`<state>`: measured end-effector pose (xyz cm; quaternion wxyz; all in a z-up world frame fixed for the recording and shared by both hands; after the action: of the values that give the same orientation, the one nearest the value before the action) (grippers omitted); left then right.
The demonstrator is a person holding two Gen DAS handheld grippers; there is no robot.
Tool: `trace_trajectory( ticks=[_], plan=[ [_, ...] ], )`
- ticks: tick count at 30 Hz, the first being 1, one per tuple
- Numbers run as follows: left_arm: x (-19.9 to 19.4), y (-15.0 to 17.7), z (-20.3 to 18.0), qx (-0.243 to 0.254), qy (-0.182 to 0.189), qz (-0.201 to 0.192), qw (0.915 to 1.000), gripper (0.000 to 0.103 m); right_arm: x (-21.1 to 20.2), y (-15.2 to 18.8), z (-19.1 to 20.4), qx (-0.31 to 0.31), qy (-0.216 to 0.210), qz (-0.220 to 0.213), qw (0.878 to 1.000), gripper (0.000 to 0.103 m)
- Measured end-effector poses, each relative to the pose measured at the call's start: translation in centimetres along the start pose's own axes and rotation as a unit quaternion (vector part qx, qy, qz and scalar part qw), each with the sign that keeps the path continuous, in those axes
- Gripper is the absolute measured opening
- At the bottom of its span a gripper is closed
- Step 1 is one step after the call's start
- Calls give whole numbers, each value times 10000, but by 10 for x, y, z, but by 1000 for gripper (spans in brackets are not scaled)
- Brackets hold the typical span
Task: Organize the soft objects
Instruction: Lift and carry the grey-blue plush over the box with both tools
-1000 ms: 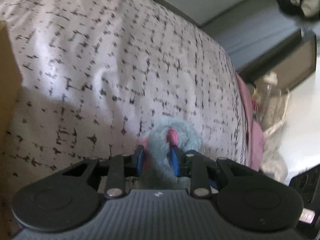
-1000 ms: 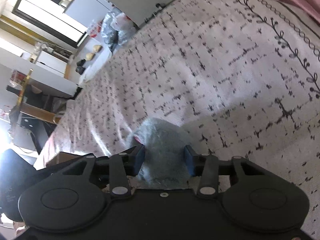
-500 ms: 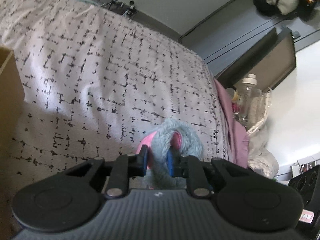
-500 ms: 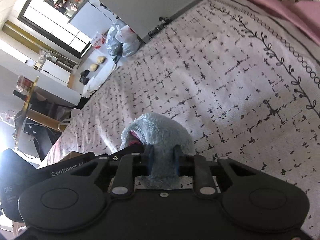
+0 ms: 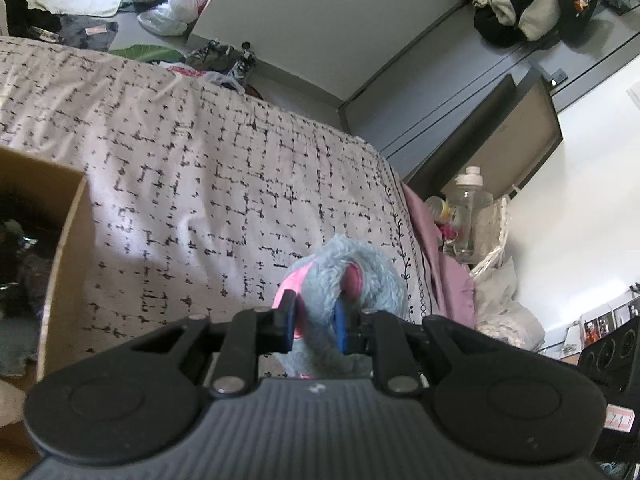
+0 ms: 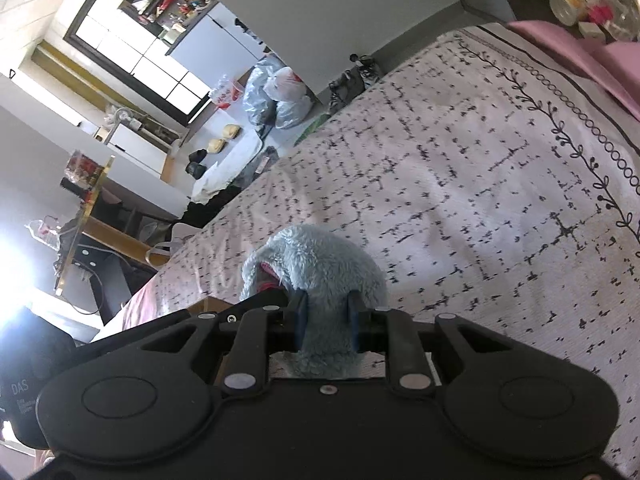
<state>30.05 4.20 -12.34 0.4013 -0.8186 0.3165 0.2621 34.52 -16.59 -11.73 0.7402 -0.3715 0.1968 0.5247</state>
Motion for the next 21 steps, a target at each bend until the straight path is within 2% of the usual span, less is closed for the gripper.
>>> trace_trajectory(
  ticks=[11, 21],
  plan=[
    [-50, -10, 20, -66, -73, -302, 9995, 18, 1, 12, 50, -315, -147, 21, 9994, 21],
    [-89, -17, 56, -245, -244, -543, 9979, 18, 20, 30, 93, -578, -332, 193, 9976, 21]
  ],
)
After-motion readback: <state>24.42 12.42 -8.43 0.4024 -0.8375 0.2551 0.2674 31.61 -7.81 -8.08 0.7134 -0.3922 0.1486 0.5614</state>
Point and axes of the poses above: each gripper's, at about its wrist camera, not at the fingertips, and x roughly the way its jaws point, z to its left, y to its underside, the point moved 1 cm from there along x, roughly the way its jaws point, and after that the axes turned 6 degrees about x, right-handed, at the moved point
